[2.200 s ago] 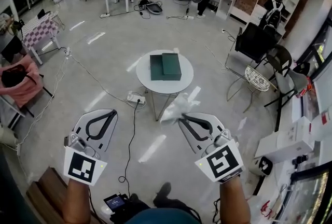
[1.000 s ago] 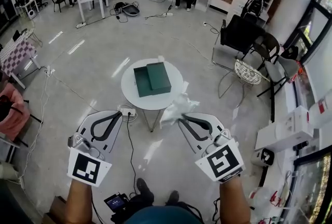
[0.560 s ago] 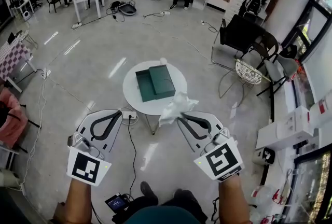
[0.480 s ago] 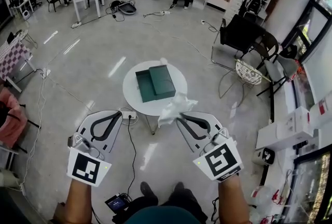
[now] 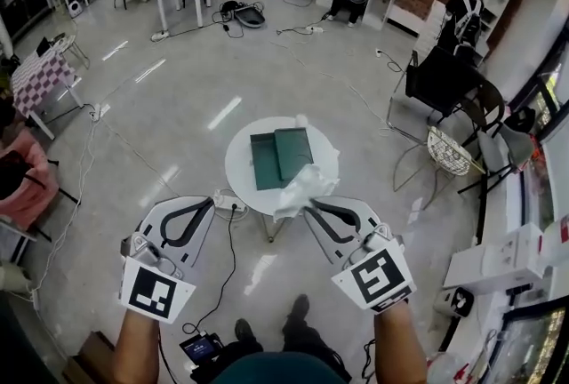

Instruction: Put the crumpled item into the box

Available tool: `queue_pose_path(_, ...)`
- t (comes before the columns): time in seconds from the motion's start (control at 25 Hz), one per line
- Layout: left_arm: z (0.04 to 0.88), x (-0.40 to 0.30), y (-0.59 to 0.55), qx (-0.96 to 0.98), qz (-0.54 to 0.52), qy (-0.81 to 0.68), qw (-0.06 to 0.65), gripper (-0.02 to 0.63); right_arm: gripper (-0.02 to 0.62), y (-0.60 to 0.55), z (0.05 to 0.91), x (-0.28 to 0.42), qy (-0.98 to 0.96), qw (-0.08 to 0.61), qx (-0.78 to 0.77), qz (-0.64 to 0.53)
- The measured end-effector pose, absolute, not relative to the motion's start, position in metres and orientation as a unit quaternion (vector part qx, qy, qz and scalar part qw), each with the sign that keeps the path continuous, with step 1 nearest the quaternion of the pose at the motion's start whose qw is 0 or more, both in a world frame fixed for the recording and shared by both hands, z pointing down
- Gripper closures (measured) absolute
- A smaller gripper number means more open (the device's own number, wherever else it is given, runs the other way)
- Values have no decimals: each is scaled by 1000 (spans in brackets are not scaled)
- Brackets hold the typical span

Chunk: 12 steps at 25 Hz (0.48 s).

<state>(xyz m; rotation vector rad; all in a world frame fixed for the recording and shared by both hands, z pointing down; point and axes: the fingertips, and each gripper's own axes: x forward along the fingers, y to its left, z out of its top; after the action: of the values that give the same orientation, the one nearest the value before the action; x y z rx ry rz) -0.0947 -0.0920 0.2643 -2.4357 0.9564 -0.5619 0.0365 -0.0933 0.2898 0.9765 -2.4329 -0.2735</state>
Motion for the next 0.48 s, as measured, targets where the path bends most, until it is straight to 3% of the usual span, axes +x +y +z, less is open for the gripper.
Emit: queue_pose_path(0.48, 279, -44, -155, -861, -226, 403, 214, 588, 538, -178, 304, 81, -918, 239, 296, -113)
